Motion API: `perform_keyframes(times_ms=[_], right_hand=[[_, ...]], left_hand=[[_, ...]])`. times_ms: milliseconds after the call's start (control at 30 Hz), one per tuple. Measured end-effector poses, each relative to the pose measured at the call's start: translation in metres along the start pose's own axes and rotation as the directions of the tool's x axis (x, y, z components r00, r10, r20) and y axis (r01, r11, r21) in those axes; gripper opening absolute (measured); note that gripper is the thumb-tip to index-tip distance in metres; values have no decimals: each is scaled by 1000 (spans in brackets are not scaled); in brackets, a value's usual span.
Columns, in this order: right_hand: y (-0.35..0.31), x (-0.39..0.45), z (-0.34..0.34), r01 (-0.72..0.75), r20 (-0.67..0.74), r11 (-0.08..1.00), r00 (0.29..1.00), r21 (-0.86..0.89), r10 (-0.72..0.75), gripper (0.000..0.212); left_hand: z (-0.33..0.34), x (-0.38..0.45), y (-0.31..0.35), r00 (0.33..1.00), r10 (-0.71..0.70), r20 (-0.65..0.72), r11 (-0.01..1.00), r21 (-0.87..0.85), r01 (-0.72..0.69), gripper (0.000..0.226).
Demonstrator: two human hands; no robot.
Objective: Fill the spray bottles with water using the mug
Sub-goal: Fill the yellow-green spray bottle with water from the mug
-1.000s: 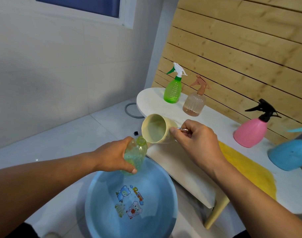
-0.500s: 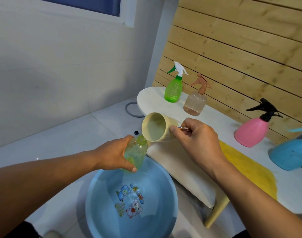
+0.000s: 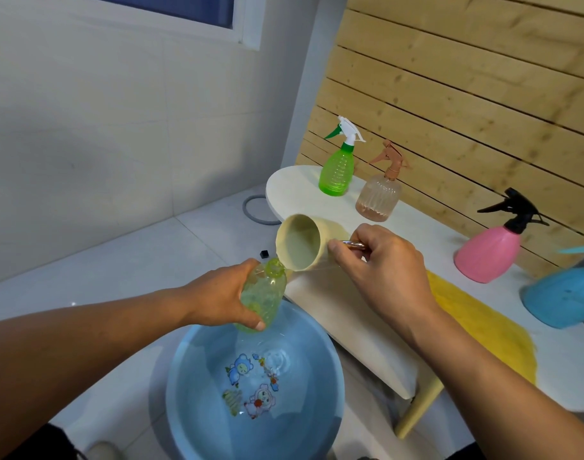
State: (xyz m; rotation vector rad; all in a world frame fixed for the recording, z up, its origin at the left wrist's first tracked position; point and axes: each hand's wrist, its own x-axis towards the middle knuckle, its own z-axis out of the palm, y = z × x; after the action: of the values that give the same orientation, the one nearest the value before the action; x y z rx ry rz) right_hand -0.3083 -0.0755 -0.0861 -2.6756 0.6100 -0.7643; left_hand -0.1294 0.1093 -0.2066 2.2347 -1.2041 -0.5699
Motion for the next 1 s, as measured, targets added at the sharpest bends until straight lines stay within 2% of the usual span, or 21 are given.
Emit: perform_keyframes(times_ms=[700,1000], right_hand=[[-3,-1,-2,93,-66,988,993,-125,-101,40],[-4,-4,-2,190,-98,954,971,-233,-217,38]], left_hand=[[5,3,-2,999,11,31,1000,-12,-10,83],[5,4,0,999,19,35,999,-35,-18,83]])
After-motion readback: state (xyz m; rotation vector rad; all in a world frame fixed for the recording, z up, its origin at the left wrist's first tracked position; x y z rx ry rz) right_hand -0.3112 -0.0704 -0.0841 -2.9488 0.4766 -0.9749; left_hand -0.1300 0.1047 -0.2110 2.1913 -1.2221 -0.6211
